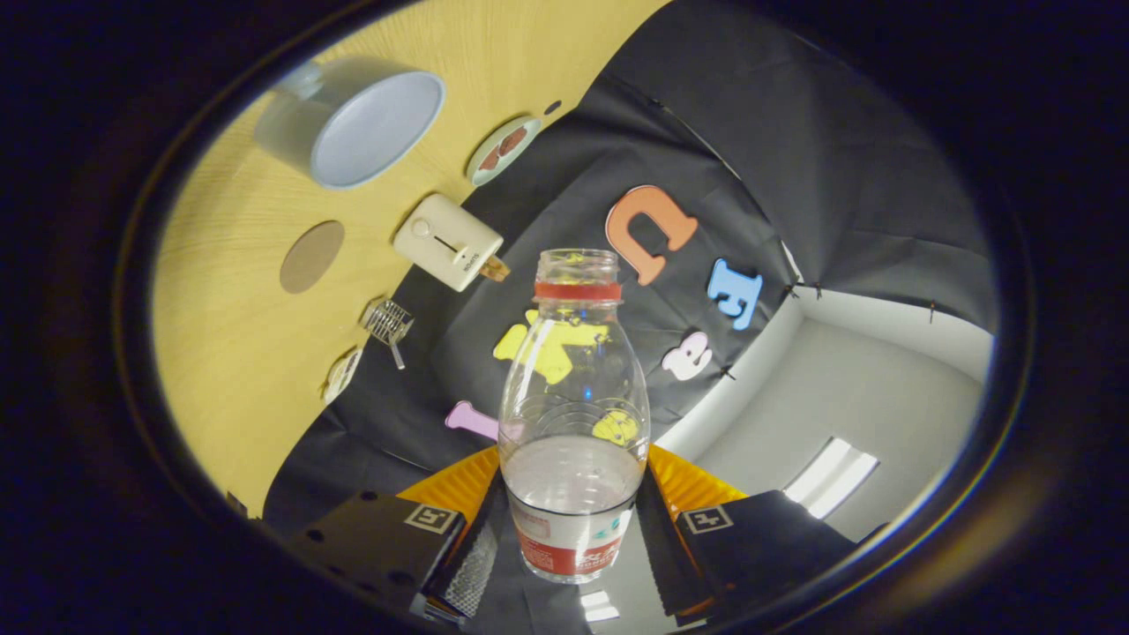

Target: Take the bottle from table, then pour the juice into the cup, finally place the bottle on the coaster

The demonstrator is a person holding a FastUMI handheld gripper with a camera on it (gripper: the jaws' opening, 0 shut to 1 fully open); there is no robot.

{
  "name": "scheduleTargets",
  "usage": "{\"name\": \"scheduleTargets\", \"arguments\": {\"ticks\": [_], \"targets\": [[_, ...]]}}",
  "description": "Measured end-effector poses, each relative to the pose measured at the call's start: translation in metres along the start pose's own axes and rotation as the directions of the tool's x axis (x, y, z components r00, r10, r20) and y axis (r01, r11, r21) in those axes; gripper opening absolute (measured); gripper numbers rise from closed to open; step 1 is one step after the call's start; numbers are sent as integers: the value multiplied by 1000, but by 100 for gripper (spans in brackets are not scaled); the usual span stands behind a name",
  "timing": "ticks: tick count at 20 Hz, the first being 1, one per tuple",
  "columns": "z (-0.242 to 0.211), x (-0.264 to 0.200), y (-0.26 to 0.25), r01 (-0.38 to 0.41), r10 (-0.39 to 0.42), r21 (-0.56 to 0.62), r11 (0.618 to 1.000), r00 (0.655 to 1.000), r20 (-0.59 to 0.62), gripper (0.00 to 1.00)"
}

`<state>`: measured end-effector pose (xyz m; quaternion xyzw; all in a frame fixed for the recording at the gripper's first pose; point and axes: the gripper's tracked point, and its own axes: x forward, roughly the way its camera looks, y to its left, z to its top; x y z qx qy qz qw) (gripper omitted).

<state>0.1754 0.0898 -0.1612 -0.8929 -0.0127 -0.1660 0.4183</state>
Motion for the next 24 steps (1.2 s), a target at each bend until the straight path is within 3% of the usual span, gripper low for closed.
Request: {"name": "scheduleTargets", "arguments": {"ticks": [5, 8, 13, 18, 20, 24], "targets": [[-6, 3, 16, -40, 41, 56, 998, 999, -28, 78], [-9, 3, 18, -52, 60, 173, 984, 997, -40, 77], [-23, 3, 34, -107, 152, 414, 904, 985, -77, 78], [-26, 0, 28, -72, 120, 546, 835, 991, -52, 78], [-23, -2, 30, -75, 125, 625, 777, 991, -37, 78], [-18, -6, 45, -137, 211, 789, 599, 977, 9, 78]]}}
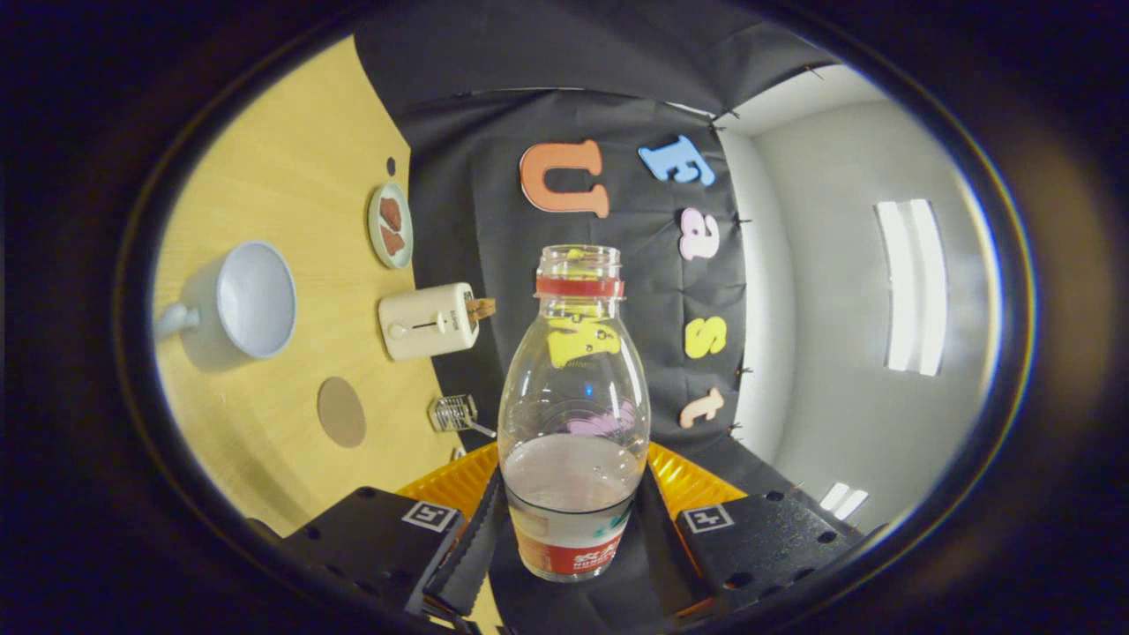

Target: Take the bottle from table, then pour the juice into the cup, finally place the bottle on the coaster

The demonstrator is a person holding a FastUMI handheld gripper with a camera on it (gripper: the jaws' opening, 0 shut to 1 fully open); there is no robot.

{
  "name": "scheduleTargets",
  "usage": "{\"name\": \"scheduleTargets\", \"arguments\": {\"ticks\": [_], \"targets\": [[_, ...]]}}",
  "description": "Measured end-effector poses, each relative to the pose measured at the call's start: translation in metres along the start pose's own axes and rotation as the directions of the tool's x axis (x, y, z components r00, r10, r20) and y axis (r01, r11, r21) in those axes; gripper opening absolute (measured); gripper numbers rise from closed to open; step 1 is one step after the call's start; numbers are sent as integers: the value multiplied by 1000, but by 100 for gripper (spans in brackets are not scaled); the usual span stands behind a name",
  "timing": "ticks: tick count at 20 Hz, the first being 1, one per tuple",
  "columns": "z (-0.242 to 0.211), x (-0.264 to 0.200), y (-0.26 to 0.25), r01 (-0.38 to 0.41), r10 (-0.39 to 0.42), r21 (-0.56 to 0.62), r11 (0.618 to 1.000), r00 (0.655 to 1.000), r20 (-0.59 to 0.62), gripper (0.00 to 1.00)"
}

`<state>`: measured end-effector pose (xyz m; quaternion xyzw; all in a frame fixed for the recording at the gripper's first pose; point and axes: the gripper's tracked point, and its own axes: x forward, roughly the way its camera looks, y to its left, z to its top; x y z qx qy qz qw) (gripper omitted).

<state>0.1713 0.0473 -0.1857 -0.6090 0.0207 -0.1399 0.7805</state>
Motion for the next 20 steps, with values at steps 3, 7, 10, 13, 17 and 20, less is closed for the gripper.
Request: {"name": "scheduleTargets", "arguments": {"ticks": [3, 7, 10, 13, 17, 20], "targets": [[-14, -2, 14, -59, 71, 214, 975, 996, -48, 79], [-27, 1, 42, -163, 198, 430, 888, 980, -37, 78], [-30, 1, 62, -258, 335, 635, 728, 942, -1, 79], [-34, 10, 48, -241, 384, 812, 532, 923, 23, 79], [-28, 33, 26, -224, 375, 907, 358, 924, 80, 79], [-20, 48, 17, -219, 356, 927, 306, 929, 102, 78]]}}
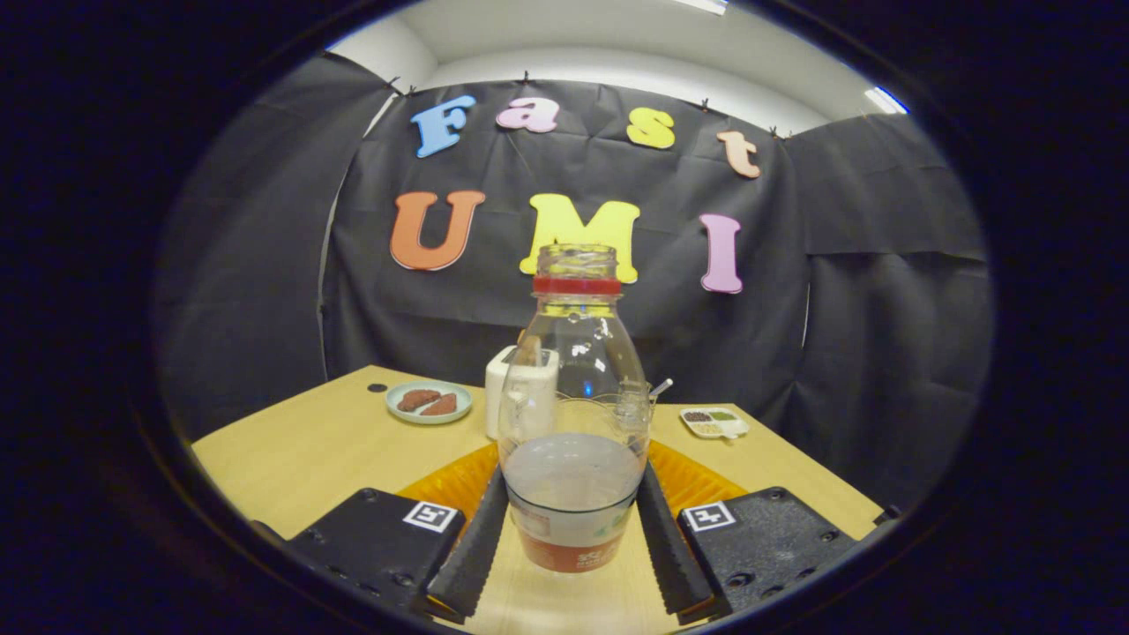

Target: Take the bottle from table, then pour the juice into the cup, finally place the bottle on the coaster

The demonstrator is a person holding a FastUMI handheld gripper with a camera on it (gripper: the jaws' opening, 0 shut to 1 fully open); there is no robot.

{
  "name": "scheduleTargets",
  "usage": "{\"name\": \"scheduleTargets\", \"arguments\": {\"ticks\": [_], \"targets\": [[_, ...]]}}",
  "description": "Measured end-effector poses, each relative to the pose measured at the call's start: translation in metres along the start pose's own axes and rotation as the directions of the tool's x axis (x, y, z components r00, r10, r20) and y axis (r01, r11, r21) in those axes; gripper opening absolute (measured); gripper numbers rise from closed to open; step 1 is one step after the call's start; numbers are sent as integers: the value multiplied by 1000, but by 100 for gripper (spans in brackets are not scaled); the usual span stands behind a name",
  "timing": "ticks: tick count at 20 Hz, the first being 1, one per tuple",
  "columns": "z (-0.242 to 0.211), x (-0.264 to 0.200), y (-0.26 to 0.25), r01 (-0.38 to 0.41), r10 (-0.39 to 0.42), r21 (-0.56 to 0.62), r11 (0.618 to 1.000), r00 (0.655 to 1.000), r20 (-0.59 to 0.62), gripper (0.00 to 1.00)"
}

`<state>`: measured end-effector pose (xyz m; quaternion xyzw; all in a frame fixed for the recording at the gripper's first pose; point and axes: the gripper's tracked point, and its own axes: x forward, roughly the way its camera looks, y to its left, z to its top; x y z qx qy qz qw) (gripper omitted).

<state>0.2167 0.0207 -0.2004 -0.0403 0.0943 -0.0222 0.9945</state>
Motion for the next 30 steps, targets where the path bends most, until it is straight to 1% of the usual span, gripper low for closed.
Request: {"name": "scheduleTargets", "arguments": {"ticks": [3, 6, 8, 11, 14, 18, 20, 23, 24, 26, 27, 29, 30], "targets": [[15, 11, 4, -15, 14, 29, 999, 999, 47, 78], [31, 26, 2, -2, -4, 52, 999, 994, 113, 78], [32, 38, -1, 14, -19, 45, 999, 992, 123, 78], [28, 56, 3, 7, -14, 58, 998, 994, 113, 78], [8, 77, 8, -5, 0, 76, 997, 997, 72, 78], [-22, 105, 10, 5, -8, 73, 997, 999, 38, 79], [-43, 121, 12, 3, -3, 75, 997, 1000, 2, 78], [-65, 139, 7, 24, -22, 84, 996, 1000, -22, 78], [-74, 143, 6, 23, -20, 86, 996, 999, -33, 78], [-87, 151, 9, 0, 8, 133, 991, 998, -56, 79], [-93, 153, 8, 5, 4, 138, 990, 998, -66, 79], [-102, 156, 7, 14, -5, 124, 992, 997, -76, 79], [-104, 156, 10, 6, 3, 118, 993, 997, -78, 79]]}}
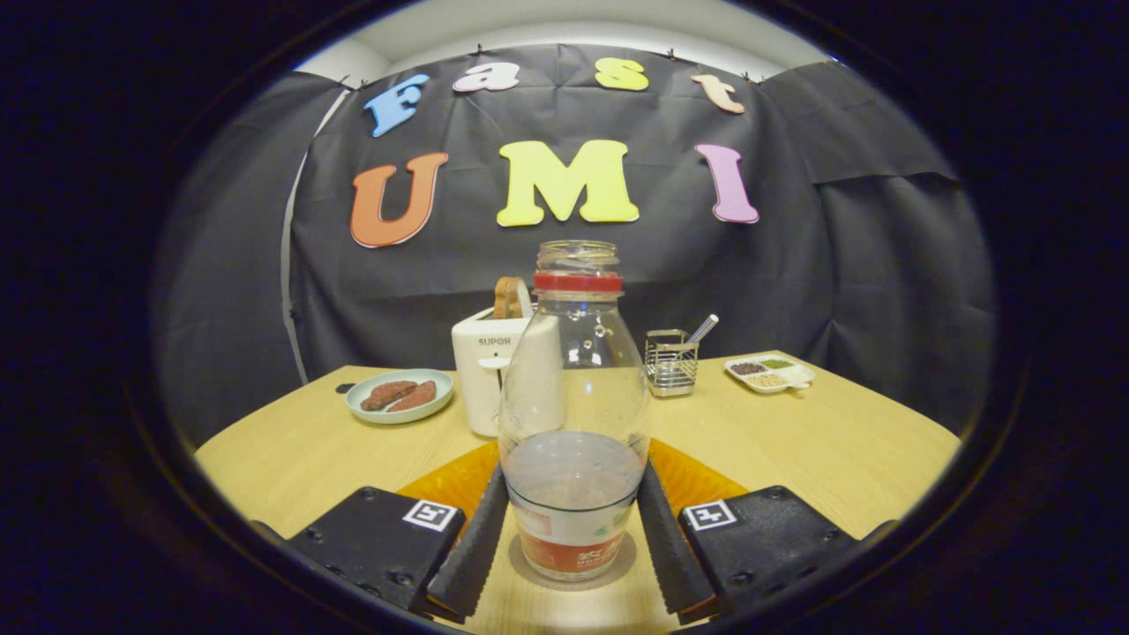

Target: Take the bottle from table, then pour the juice into the cup, finally place the bottle on the coaster

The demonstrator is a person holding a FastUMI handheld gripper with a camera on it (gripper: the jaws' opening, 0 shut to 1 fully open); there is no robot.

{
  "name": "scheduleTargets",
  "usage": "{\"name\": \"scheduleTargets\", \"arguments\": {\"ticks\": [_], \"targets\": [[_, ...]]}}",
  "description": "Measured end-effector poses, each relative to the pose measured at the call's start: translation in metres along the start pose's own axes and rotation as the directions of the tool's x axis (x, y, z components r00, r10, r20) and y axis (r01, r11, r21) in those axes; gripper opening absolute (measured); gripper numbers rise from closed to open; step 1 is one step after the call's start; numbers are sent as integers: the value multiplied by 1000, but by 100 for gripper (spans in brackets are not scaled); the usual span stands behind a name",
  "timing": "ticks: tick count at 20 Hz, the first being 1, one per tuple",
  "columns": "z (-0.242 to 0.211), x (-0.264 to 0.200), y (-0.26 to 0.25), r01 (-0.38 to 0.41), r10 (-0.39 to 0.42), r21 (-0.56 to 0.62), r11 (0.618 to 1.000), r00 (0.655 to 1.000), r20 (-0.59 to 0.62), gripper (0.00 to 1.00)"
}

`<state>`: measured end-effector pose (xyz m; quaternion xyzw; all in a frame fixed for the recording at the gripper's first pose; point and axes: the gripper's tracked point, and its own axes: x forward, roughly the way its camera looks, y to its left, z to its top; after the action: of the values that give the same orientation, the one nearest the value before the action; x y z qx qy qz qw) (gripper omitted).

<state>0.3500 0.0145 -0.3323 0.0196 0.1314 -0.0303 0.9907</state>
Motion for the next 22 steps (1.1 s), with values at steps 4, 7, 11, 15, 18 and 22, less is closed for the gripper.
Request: {"name": "scheduleTargets", "arguments": {"ticks": [4, 7, 11, 15, 18, 22], "targets": [[2, 0, 3, -4, 5, -39, 999, 1000, 18, 82], [-3, -4, 9, -23, 23, -31, 999, 1000, -15, 96], [21, -22, 5, 8, -7, -21, 1000, 999, 46, 100], [39, -46, 9, 3, 1, -46, 999, 998, 70, 100], [54, -66, 4, 18, -13, -46, 999, 995, 100, 100], [66, -98, 1, 2, -1, -5, 1000, 997, 83, 100]]}}
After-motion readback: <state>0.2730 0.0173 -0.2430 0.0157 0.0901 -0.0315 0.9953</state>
